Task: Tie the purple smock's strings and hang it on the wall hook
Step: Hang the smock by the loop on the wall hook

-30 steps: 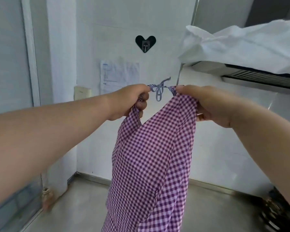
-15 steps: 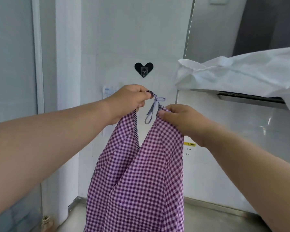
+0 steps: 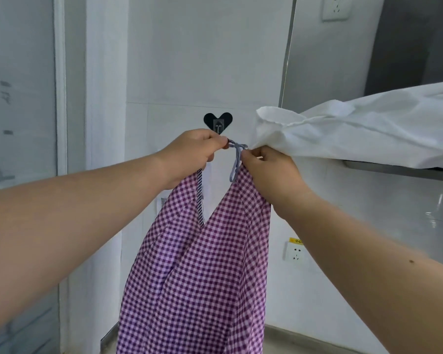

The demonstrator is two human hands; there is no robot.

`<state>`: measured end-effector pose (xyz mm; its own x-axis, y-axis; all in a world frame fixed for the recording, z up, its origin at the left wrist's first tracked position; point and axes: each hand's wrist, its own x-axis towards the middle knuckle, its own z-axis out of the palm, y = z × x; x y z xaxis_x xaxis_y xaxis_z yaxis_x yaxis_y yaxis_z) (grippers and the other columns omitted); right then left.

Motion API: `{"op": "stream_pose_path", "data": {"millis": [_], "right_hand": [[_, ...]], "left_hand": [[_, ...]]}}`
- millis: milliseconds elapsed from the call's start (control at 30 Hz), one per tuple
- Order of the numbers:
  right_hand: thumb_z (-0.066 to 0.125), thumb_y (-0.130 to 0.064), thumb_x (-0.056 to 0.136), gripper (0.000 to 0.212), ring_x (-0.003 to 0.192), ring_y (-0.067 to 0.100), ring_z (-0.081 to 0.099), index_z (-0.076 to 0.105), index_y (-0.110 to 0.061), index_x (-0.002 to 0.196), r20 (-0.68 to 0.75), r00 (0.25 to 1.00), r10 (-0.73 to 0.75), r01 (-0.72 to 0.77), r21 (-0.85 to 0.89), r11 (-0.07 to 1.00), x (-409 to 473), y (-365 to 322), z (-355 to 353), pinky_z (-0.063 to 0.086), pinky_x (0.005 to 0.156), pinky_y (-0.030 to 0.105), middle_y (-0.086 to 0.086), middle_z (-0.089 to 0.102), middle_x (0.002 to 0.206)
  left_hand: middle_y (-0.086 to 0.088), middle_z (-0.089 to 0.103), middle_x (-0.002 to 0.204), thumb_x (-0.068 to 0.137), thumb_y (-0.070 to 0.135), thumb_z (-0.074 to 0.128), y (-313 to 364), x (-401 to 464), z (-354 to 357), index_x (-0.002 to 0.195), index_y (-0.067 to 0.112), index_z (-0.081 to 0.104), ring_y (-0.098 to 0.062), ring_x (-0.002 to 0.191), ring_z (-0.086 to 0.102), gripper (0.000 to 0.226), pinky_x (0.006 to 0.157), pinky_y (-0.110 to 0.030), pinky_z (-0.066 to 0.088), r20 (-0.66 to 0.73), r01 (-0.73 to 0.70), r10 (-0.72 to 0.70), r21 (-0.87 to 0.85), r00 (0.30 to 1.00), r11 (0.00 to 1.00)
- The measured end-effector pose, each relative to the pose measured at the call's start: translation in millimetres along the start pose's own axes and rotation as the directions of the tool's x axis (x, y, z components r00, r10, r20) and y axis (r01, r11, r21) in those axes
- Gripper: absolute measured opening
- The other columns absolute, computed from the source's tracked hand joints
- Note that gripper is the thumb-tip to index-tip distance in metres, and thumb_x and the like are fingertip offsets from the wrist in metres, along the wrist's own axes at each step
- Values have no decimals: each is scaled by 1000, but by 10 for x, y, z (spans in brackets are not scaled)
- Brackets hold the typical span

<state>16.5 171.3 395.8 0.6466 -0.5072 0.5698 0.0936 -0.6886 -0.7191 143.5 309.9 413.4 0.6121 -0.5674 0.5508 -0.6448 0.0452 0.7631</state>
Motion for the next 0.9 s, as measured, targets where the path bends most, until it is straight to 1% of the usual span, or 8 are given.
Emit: {"op": "stream_pose_path", "data": {"millis": [167, 267, 333, 467, 533, 633, 800, 900], "right_hand": [[58, -43, 103, 28, 85, 5, 62, 68, -18, 99, -49, 997, -58, 62, 78, 995, 282, 125, 91, 50, 77, 23, -12, 67, 89], [58, -33, 103, 33, 60, 10, 48, 55, -16, 75, -61, 997, -39, 41, 42, 998, 446, 200, 169, 39, 58, 23, -3, 54, 68], [58, -26, 100, 38, 52, 11, 36, 42, -13, 68, -64, 998, -22, 27, 76, 997, 541, 208, 200, 35, 57, 27, -2, 42, 61], [52, -27, 106, 29, 84, 32, 62, 62, 0, 100, 3, 997, -81, 81, -36, 996, 684, 190, 286, 52, 80, 46, 16, 66, 91], [57, -34, 105, 30, 87, 26, 66, 66, -6, 101, -33, 991, -126, 127, 25, 992, 807, 212, 338, 56, 85, 41, 10, 68, 89], [60, -40, 103, 20, 73, 6, 58, 65, -29, 87, -53, 981, -188, 188, -15, 982, 1012, 185, 448, 51, 71, 30, -10, 61, 78], [62, -17, 103, 13, 61, -5, 53, 73, -10, 102, -172, 935, -310, 283, -164, 945, 1472, 63, 628, 37, 58, 3, -9, 56, 79], [59, -26, 104, 20, 76, 4, 58, 75, -15, 109, -177, 926, -333, 271, -302, 914, 1709, 42, 692, 43, 68, 13, -7, 65, 90]], "left_hand": [[10, 37, 57, 105, 44, 49, -13, 138, 55, 104, 12, 78, -11, 51, 31, 43, 54, -29, 28, -15, 77, -77, -34, 997, 996], [6, 36, 60, 105, 34, 48, -54, 212, 96, 97, 10, 79, -12, 53, 30, 40, 53, -29, 27, -26, 112, -113, -55, 993, 992], [5, 42, 62, 102, 28, 53, -86, 274, 91, 96, 12, 79, -12, 54, 33, 31, 54, -27, 30, -38, 113, -114, -40, 993, 993], [1, 58, 72, 100, 23, 60, -161, 447, 28, 97, 14, 77, -12, 55, 43, 20, 55, -27, 37, -84, 76, -75, 7, 994, 997], [0, 66, 79, 99, 25, 62, -210, 568, -26, 96, 15, 76, -14, 57, 48, 17, 56, -28, 41, -118, 54, -50, 26, 992, 998], [0, 70, 86, 98, 30, 66, -296, 759, -104, 97, 15, 76, -16, 62, 56, 18, 61, -29, 48, -180, 15, -6, 49, 984, 999], [-1, 71, 86, 99, 29, 66, -536, 1187, -259, 93, 14, 77, -15, 68, 61, 19, 70, -29, 53, -248, -70, 69, 5, 966, 998], [1, 74, 89, 98, 29, 67, -660, 1469, -342, 86, 18, 77, -13, 85, 67, 18, 80, -28, 51, -256, -109, 104, -3, 961, 994]]}}
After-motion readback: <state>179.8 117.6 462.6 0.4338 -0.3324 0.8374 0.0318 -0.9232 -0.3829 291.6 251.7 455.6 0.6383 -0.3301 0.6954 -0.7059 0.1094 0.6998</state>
